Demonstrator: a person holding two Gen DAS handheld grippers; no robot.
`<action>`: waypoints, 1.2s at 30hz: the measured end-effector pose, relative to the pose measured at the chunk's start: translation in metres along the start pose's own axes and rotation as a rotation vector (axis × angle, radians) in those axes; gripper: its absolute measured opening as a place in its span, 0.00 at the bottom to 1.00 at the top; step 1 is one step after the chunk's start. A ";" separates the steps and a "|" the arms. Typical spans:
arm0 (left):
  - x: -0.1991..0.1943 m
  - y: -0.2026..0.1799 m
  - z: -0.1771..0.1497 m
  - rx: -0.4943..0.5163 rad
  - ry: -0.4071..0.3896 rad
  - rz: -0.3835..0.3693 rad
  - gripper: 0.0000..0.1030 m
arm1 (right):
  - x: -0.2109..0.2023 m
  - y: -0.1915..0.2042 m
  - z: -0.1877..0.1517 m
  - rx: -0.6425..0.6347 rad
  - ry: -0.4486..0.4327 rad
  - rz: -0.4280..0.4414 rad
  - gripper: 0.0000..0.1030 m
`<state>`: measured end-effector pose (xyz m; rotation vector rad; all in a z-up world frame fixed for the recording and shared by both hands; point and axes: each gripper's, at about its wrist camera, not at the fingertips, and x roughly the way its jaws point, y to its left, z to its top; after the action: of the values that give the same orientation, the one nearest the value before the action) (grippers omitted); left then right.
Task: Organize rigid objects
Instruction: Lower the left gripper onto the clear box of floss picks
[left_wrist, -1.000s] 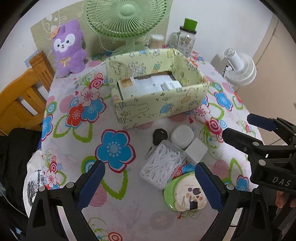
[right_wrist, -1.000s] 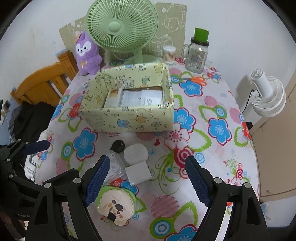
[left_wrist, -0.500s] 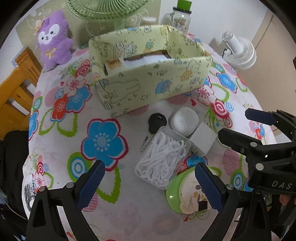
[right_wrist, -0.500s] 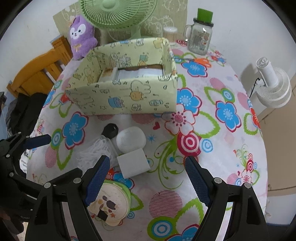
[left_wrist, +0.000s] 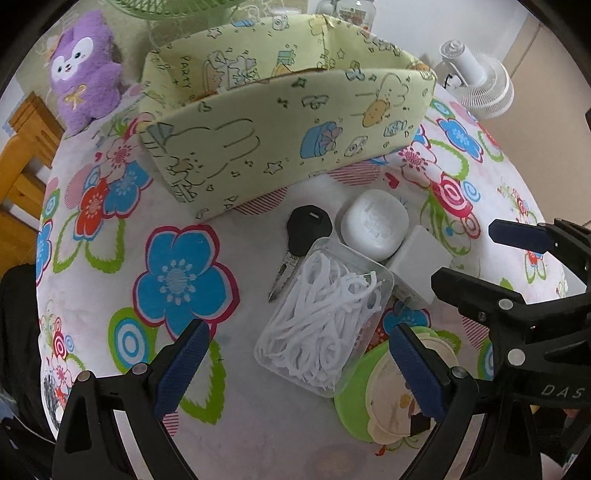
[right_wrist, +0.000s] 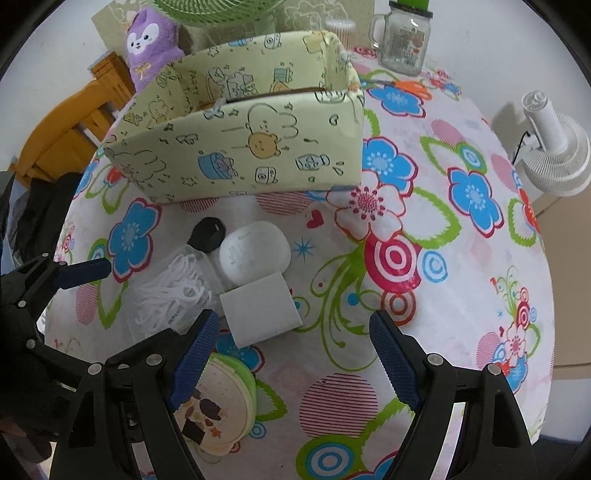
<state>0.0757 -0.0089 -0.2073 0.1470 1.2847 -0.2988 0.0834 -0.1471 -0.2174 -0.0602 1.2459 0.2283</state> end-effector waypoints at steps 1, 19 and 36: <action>0.001 -0.001 0.000 0.012 0.001 -0.001 0.96 | 0.002 0.000 -0.001 -0.004 0.006 0.001 0.83; 0.021 -0.010 0.008 0.088 0.014 0.048 0.89 | 0.018 -0.008 -0.003 -0.008 0.057 0.000 0.87; 0.025 -0.022 0.016 0.078 0.012 0.046 0.62 | 0.021 -0.005 0.001 -0.020 0.068 0.001 0.93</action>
<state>0.0897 -0.0372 -0.2254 0.2445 1.2804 -0.3096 0.0913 -0.1485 -0.2374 -0.0855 1.3111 0.2411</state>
